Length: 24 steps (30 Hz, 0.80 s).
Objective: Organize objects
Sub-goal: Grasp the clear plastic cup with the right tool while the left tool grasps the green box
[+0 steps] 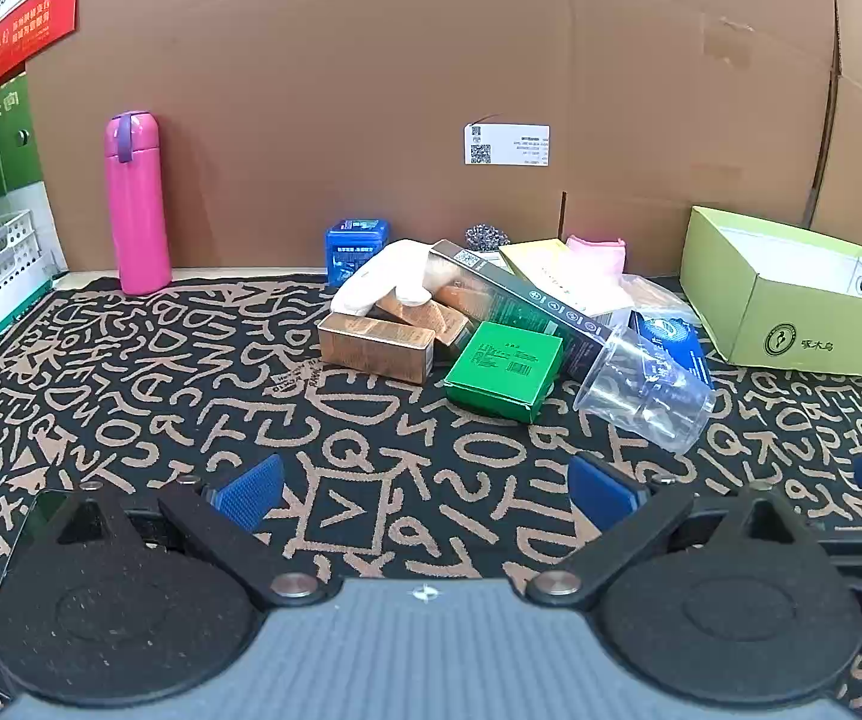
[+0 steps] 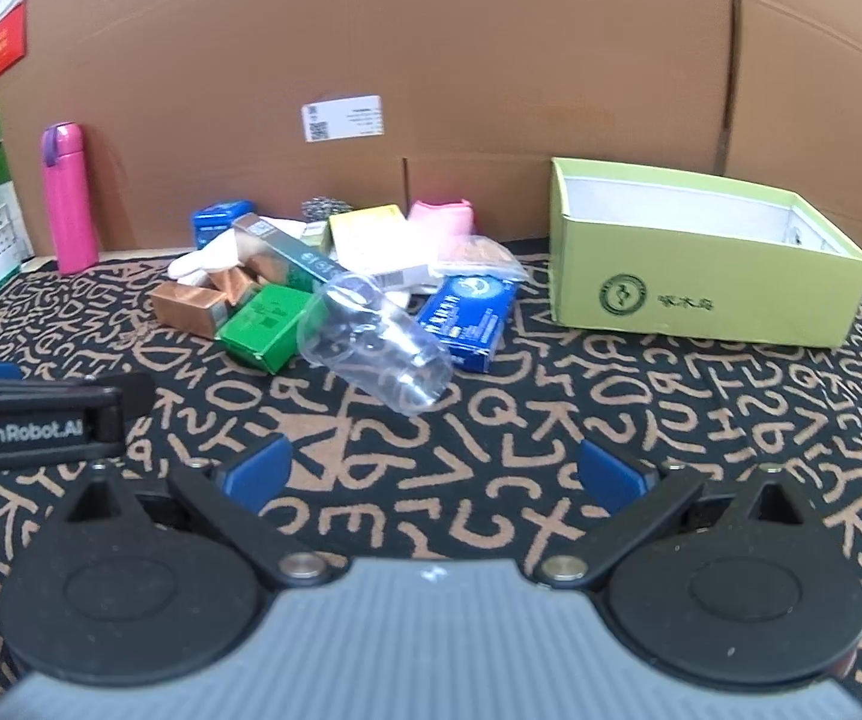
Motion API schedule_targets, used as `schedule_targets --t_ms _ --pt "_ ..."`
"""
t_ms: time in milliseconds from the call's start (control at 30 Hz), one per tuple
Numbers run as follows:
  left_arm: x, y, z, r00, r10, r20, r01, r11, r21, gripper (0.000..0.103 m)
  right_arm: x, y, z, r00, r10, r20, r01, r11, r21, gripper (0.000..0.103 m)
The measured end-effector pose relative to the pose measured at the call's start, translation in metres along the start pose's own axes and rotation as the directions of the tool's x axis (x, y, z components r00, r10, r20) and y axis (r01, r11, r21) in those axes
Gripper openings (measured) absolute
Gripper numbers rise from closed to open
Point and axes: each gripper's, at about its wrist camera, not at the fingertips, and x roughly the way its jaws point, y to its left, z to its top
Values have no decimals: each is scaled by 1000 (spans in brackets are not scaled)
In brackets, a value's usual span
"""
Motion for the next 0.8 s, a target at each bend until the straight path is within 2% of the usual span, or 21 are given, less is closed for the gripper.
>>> schedule_targets --t_ms 167,567,800 --pt "4 2 2 1000 -5 -3 5 1000 -6 103 -2 7 2 999 8 43 -6 999 -47 103" --pt "26 7 5 999 -3 -43 3 1000 -15 103 13 7 4 998 20 58 -16 998 -60 103" --pt "43 18 14 997 -60 -43 61 998 25 103 36 8 0 995 99 18 -96 986 -138 103"
